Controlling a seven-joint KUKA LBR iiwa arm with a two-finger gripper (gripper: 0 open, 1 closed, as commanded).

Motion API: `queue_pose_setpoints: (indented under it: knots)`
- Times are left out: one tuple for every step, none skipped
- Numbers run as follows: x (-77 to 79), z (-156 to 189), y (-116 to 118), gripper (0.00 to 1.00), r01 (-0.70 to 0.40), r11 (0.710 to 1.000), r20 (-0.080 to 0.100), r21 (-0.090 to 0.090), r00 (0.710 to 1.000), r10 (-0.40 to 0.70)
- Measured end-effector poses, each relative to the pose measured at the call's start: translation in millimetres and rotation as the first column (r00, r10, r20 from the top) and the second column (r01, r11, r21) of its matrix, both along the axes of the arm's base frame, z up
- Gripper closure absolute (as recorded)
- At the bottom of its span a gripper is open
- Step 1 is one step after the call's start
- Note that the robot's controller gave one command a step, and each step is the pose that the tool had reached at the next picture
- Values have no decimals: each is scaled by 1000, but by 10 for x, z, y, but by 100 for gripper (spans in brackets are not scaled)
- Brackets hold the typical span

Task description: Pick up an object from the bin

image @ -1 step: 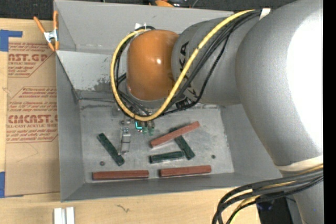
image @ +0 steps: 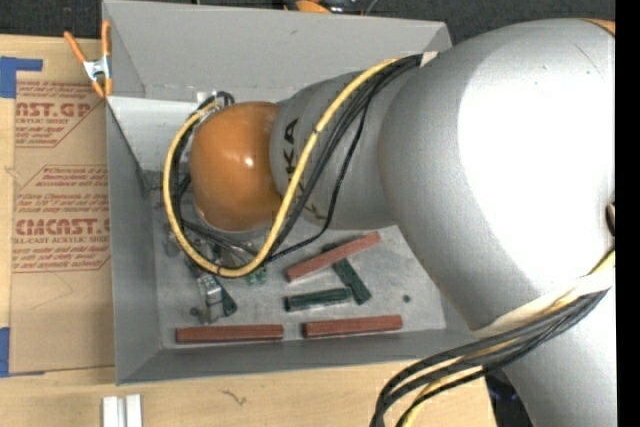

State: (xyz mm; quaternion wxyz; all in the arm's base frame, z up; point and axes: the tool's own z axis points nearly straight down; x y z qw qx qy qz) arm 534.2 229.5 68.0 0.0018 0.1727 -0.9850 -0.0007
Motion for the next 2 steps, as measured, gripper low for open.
queue_pose_setpoints:
  knots:
    - [-474,26,-647,0,82,997,7,0,997,-82]
    - [50,21,-1140,0,47,999,10,-2,999,-47]
